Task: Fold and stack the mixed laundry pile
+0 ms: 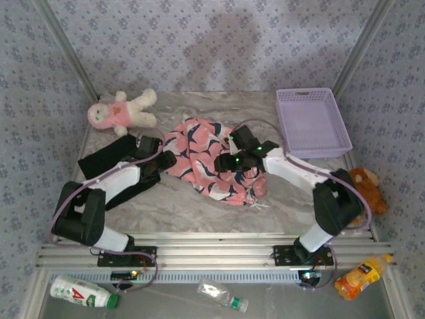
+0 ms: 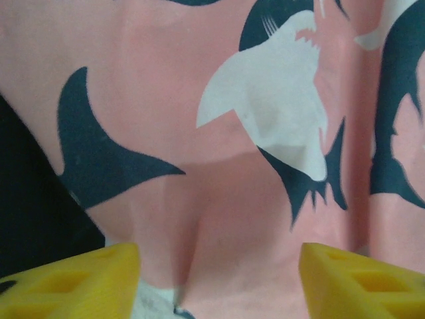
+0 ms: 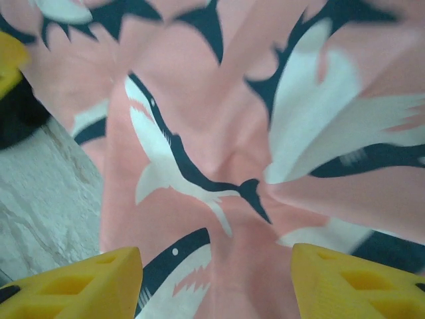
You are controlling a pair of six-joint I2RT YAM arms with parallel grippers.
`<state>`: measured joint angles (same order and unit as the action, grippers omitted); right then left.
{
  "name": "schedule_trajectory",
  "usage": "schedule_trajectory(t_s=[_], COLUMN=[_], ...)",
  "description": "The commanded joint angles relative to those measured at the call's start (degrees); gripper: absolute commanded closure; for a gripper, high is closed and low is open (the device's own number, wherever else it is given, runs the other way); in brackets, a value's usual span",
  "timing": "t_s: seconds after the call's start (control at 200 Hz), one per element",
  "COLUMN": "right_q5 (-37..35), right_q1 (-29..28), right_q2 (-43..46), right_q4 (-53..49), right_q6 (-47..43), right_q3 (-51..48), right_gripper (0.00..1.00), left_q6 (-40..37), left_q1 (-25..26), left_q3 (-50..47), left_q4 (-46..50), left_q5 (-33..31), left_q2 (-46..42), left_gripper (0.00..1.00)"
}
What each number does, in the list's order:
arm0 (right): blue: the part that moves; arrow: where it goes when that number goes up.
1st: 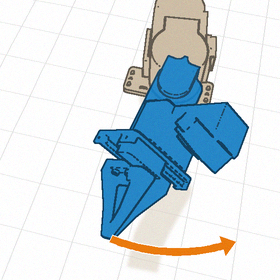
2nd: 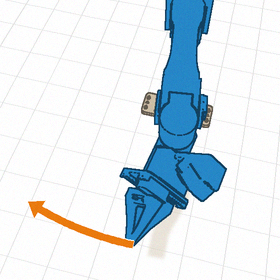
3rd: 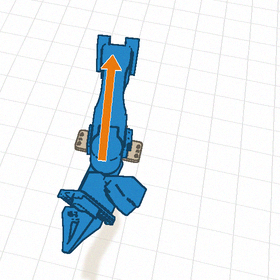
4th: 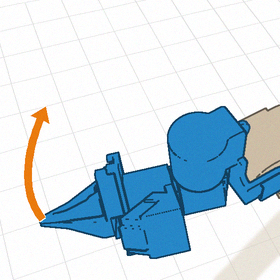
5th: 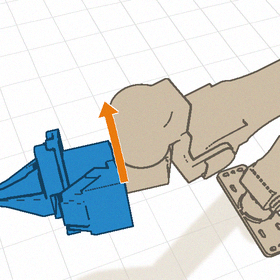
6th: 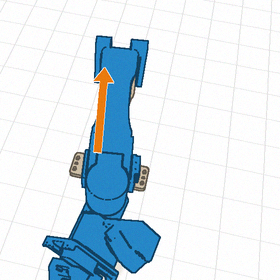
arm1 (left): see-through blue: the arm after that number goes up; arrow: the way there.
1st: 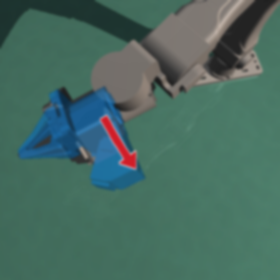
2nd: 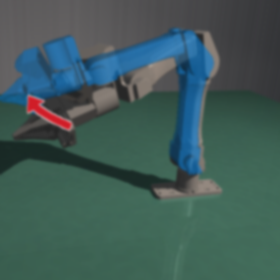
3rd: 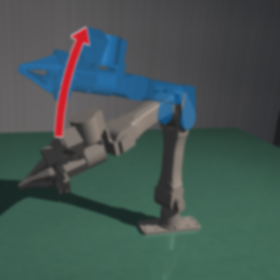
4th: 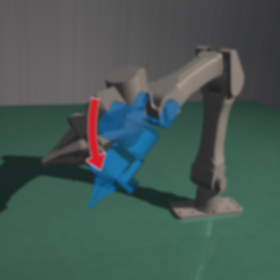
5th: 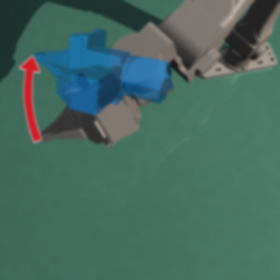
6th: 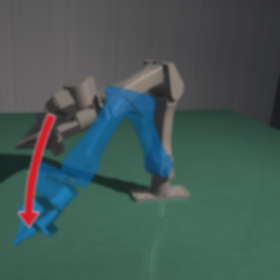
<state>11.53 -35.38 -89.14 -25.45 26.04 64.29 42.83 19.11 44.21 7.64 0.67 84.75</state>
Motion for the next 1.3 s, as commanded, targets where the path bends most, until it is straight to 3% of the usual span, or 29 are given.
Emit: schedule_trajectory(t_s=[0.0, 0.15, 0.3, 0.43, 0.64, 0.755, 0.934, 1.154, 1.294], right_q5=[-10.07, -11.06, -9.61, -7.7, -9.18, -10.29, -11.22, -9.99, -9.69], right_q1=[4.28, 10.26, 10.95, 11.37, 11.12, 10.77, 13.34, 18.49, 17.84], right_q2=[3.93, 7.21, 8.03, 6.67, 12.47, 18.74, 24.73, 21.27, 18.1], right_q4=[-7.6, -8.53, -4.98, -2.77, -5.03, -11.58, -16.87, -5.19, -2.81], right_q6=[-0.4, -0.4, -0.01, 2.53, 5.83, 9.09, 12.63, 14.49, 13.82], right_q3=[-3.0, -8.28, -12.85, -15.88, -15.84, -16.46, -24.17, -32.11, -29.42], right_gripper=[0.37, 0.35, 0.28, 0.3, 0.87, 0.99, 1.0, 1.0, 0.9], left_q6=[-0.28, -1.28, -0.62, 0.67, 2.12, 3.38, 3.93, 2.99, 2.58], left_q1=[-0.39, -0.53, -0.74, -1.17, -1.36, -1.52, -1.89, -2.15, -2.15], left_q3=[3.68, 11.32, 15.51, 16.09, 16.16, 16.27, 16.42, 16.72, 16.3], left_q4=[-4.66, -4.21, -4.12, -4.64, -4.26, -4.34, -4.69, -3.78, -3.34], left_q5=[0.69, 2.4, 3.28, 3.64, 2.81, 2.59, 2.59, 2.24, 2.89], left_q2=[4.76, 13.88, 20.63, 23.97, 25.87, 26.91, 27.24, 26.44, 25.83], left_gripper=[0.46, 0.49, 0.49, 0.49, 0.51, 0.51, 0.52, 0.51, 0.51])
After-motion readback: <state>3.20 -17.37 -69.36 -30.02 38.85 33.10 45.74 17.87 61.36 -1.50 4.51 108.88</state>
